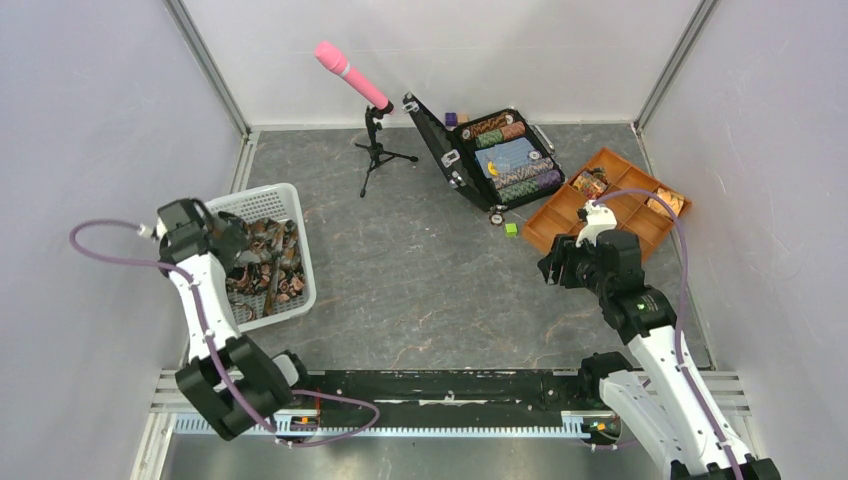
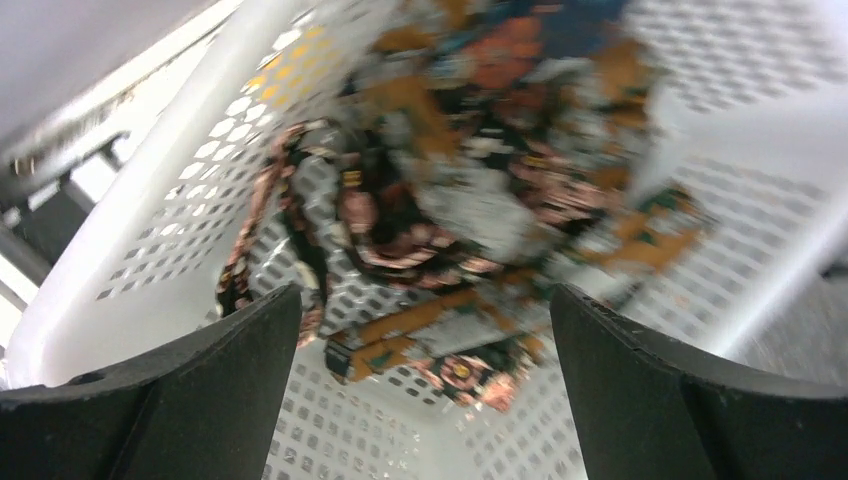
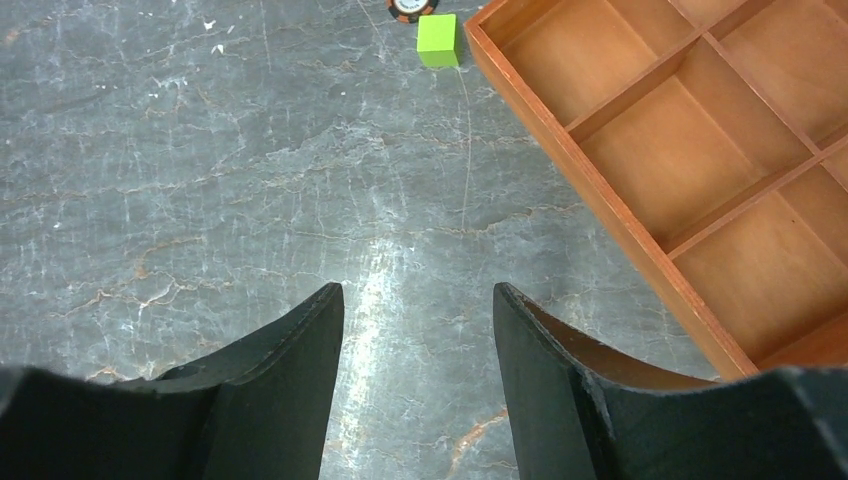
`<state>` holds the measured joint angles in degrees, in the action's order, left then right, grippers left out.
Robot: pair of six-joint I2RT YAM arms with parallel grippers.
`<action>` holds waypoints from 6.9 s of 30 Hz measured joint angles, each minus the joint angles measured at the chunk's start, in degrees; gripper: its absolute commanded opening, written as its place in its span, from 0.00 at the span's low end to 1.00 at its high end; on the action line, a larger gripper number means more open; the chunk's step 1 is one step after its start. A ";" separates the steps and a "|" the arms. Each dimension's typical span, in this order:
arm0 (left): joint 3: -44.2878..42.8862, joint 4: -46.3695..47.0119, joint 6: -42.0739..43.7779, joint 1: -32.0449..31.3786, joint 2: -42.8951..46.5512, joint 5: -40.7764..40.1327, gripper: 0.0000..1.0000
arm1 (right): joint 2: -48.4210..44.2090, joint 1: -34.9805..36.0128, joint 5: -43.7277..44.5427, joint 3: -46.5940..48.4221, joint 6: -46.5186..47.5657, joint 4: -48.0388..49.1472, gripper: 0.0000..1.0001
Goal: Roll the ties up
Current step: Pick up the tie from the bin.
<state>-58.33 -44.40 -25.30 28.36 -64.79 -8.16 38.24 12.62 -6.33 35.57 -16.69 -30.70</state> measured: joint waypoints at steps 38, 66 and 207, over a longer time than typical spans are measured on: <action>20.11 13.42 -17.97 10.84 6.01 4.52 0.62 | 0.17 0.00 -2.73 0.44 -0.15 0.09 0.63; 22.27 24.17 -21.92 11.32 0.90 6.91 0.02 | 0.74 0.00 -2.73 0.44 -0.04 0.04 0.66; -51.56 55.91 -24.72 -74.07 -27.43 73.81 0.02 | -8.92 -0.13 -24.33 12.22 -13.55 26.88 0.85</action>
<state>-109.89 11.51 -50.02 -45.71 -92.23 65.65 29.32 12.49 -30.65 47.79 -30.24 -3.81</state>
